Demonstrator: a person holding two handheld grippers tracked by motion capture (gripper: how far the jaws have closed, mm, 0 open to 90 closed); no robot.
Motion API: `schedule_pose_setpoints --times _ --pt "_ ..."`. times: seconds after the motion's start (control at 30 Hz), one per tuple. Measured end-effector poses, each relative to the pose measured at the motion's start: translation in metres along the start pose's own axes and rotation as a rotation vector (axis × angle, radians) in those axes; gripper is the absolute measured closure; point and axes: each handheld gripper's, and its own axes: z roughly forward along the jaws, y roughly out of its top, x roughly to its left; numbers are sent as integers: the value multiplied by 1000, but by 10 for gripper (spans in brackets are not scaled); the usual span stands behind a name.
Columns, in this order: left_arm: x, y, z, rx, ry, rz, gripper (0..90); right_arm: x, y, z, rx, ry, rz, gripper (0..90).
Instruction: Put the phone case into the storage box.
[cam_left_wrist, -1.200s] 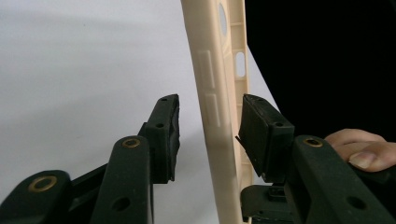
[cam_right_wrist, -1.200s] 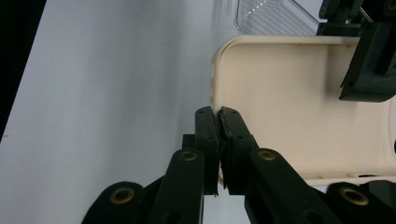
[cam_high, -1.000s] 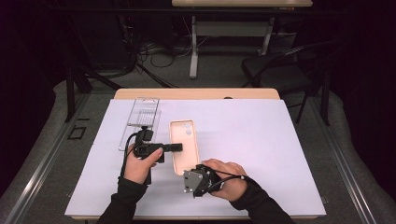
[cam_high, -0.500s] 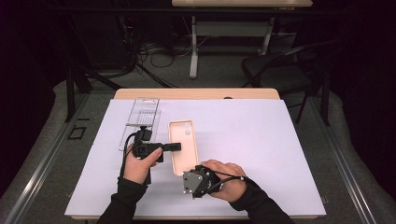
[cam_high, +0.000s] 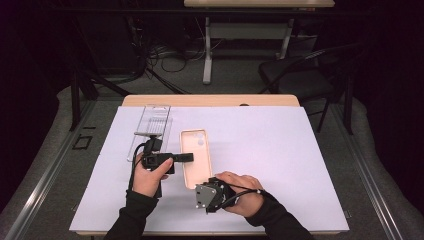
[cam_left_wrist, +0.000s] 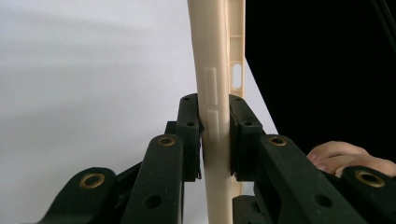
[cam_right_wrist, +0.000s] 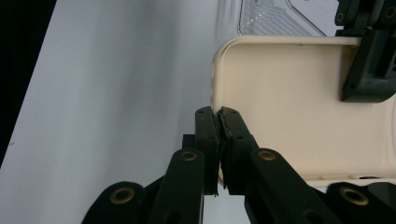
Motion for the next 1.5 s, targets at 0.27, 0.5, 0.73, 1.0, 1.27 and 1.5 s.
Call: schedule_pose_setpoints --times 0.27,0.5,0.73,1.0,1.27,1.5 --pt "0 0 0 6 -4 -26 791 0 0 0 0 2 0 873" --pt "1 0 0 3 -12 -48 799 0 0 1 -4 2 -15 874" --pt "2 0 1 1 -15 -66 802 0 1 1 -4 2 -15 873" --pt "3 0 1 5 -19 -76 805 0 1 1 -2 4 -14 873" --pt "3 0 2 7 -20 -86 806 0 1 1 -1 8 -16 873" --pt "4 0 2 8 -21 -93 807 0 1 2 -6 6 -19 872"
